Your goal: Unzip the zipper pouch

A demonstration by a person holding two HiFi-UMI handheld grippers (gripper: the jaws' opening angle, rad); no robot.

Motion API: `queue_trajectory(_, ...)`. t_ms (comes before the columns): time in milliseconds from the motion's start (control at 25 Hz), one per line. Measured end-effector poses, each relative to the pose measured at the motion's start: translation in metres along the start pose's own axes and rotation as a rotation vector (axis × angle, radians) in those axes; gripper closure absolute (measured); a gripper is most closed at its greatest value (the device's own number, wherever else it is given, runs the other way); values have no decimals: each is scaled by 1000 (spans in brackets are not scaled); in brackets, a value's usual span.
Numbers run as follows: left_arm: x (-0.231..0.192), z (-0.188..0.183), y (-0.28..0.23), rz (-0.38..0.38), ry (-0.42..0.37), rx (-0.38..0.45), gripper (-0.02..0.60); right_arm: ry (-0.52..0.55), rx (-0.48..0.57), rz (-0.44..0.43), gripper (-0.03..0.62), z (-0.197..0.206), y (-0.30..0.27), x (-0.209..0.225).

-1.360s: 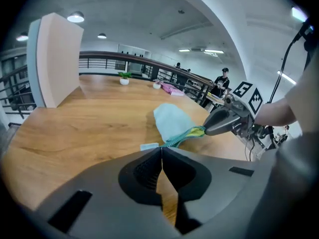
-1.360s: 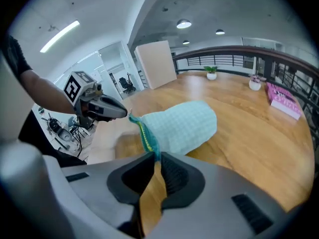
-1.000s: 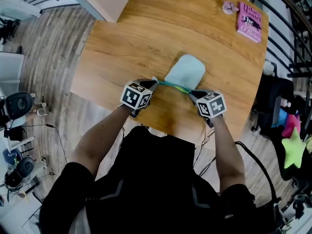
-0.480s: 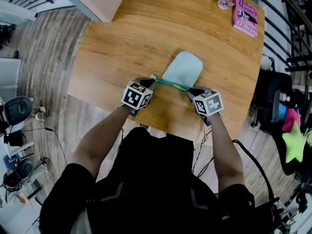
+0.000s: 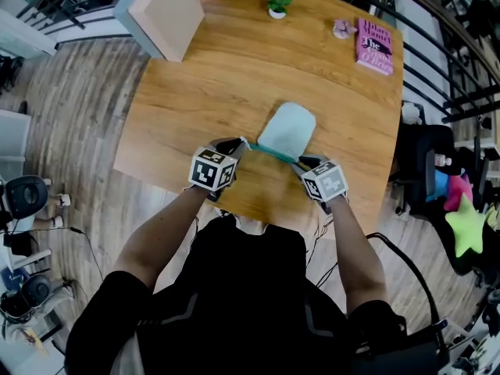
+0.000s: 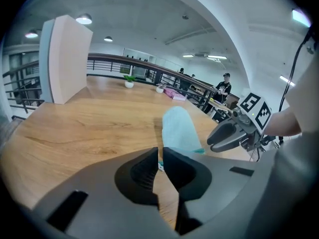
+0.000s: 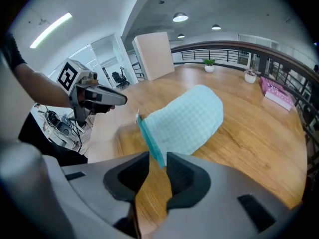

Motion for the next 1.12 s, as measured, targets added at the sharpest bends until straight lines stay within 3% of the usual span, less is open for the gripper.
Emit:
queue_trajectory(400,5,-65,67,16,-32,292,548,7,243,181,465,-46,108,-10)
queue_trajectory(560,20,-96,104,-30,-109,434,548,-4,386,255,462,-64,164,-20)
queue_trajectory(800,45,-135,159,-45,-164,590,548,15,584,338,473,-78,230,-42)
queue_trajectory(1040,78,-168,197,-10,-212,708,549,18,741,419,505,-91,285,-53)
queue_trajectory(1120,85,-173,207,8,-227,736,551,29,787,471,577,-97,303,-56)
Point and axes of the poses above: the fingertips, and each gripper's own axes: y backward along the fingers, x to its right, z out of its underside, the point moved 9 cm from there along y, backward along the fingers, and after that the axes turned 4 degrees about y, right-handed, at the moved point
